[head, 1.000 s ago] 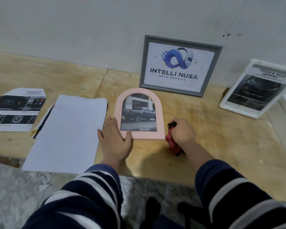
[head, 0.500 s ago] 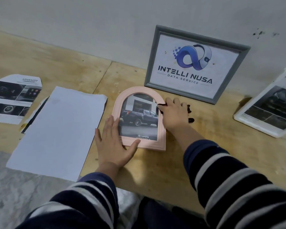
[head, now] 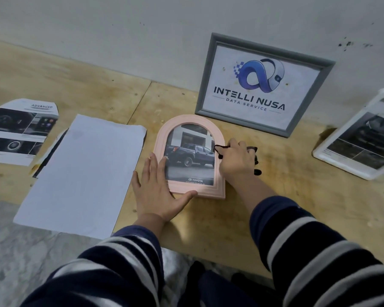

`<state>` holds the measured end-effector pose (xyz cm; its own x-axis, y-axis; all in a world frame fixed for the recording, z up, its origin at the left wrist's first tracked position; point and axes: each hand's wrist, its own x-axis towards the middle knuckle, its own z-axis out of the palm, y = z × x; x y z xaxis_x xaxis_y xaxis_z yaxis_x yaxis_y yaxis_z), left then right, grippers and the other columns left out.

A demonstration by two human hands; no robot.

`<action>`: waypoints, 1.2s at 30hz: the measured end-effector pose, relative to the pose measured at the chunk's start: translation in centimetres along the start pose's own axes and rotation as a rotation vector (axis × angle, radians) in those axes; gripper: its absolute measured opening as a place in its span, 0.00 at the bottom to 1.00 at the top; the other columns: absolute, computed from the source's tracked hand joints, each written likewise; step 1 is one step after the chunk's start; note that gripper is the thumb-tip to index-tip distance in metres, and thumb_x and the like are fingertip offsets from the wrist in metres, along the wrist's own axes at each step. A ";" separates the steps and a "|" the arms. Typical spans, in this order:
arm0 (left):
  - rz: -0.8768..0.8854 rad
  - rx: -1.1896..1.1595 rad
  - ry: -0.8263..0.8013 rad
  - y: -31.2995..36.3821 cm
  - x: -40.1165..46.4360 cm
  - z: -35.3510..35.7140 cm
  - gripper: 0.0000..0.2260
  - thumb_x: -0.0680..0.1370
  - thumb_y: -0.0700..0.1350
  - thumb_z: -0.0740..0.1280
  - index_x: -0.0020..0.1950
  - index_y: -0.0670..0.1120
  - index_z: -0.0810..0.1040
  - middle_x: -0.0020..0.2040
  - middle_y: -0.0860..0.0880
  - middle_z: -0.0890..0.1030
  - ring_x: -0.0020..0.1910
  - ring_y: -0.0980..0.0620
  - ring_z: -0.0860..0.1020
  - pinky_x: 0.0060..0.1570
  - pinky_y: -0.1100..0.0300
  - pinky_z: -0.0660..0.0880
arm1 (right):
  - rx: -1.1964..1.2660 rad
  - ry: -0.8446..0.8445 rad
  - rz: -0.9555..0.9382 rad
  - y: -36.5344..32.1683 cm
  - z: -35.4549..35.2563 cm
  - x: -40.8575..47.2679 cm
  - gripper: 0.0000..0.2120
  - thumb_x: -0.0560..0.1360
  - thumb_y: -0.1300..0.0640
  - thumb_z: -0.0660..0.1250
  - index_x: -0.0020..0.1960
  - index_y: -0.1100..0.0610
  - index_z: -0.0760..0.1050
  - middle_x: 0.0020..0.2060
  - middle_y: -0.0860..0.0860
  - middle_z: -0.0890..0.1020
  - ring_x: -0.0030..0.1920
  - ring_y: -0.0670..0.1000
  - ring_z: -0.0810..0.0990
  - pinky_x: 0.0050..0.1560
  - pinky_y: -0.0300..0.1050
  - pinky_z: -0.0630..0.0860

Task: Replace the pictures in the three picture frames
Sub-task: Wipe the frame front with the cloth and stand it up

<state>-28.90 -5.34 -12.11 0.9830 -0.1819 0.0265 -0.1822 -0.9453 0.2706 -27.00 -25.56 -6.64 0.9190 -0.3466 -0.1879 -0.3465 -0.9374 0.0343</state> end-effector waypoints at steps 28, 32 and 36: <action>-0.048 -0.191 0.076 -0.1 0.6 -1.2 0.33 0.75 0.64 0.54 0.74 0.46 0.61 0.71 0.48 0.70 0.68 0.48 0.70 0.66 0.48 0.60 | 0.826 0.067 0.318 2.0 -0.4 -0.7 0.13 0.78 0.66 0.56 0.57 0.53 0.74 0.50 0.52 0.79 0.39 0.49 0.76 0.31 0.39 0.67; -0.161 -0.189 0.005 -0.1 4.6 -3.0 0.21 0.81 0.53 0.58 0.71 0.46 0.64 0.67 0.46 0.71 0.64 0.44 0.71 0.58 0.47 0.68 | 0.835 0.079 0.197 2.4 -2.5 1.8 0.19 0.75 0.66 0.55 0.46 0.47 0.80 0.47 0.50 0.83 0.44 0.51 0.79 0.41 0.44 0.76; -0.170 -0.267 -0.095 -0.5 9.0 -3.7 0.21 0.80 0.50 0.59 0.73 0.46 0.64 0.70 0.46 0.67 0.66 0.43 0.70 0.59 0.46 0.71 | 0.733 0.052 0.109 0.9 -5.3 4.8 0.21 0.73 0.67 0.56 0.44 0.46 0.82 0.40 0.46 0.81 0.38 0.50 0.78 0.32 0.39 0.69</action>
<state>-19.92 -5.50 -8.45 0.9898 -0.0640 -0.1274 0.0094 -0.8624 0.5062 -21.90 -28.21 -2.36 0.8736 -0.4544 -0.1740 -0.4563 -0.6407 -0.6175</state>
